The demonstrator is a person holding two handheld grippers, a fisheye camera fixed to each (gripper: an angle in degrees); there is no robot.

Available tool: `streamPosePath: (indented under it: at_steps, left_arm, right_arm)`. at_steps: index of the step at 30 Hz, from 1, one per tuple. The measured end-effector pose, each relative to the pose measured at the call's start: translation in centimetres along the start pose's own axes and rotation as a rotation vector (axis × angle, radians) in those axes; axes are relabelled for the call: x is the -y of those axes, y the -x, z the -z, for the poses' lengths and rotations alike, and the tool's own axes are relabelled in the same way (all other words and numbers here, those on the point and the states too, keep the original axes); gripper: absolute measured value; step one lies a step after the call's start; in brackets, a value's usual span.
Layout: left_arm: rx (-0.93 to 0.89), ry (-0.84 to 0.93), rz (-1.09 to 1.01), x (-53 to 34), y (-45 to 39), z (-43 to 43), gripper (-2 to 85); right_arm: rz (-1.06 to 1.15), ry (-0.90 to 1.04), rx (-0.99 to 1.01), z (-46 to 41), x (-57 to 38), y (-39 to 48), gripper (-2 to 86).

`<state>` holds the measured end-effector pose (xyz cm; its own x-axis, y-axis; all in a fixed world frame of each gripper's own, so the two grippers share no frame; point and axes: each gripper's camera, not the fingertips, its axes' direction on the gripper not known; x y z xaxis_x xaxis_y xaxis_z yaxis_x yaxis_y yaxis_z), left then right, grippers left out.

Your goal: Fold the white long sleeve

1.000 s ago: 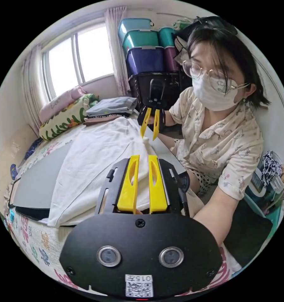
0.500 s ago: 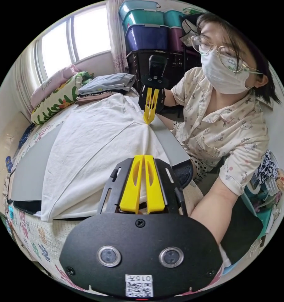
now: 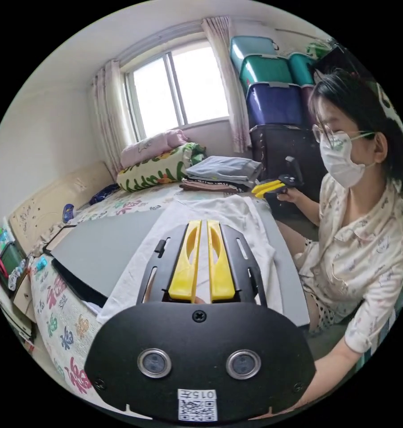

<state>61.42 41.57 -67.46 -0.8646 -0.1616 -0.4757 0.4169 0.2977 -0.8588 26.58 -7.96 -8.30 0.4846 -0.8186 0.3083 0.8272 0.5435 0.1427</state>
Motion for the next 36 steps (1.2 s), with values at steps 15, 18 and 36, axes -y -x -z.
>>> streamPosePath:
  at_steps: [15, 18, 36]
  left_arm:
    - [0.163, 0.407, 0.200, 21.1, 8.8, -14.6, 8.0]
    - [0.163, 0.449, 0.235, 24.4, 10.6, -19.5, 8.9]
    - [0.278, 0.764, 0.418, 25.4, 14.5, -37.3, 5.2]
  right_arm:
    - [-0.008, -0.139, 0.146, -4.1, -4.3, -9.7, 4.4]
    - [-0.027, -0.148, 0.199, -4.1, -5.1, -11.2, 6.9]
    - [-0.008, -0.248, 0.012, -3.3, -7.9, -10.1, -0.5]
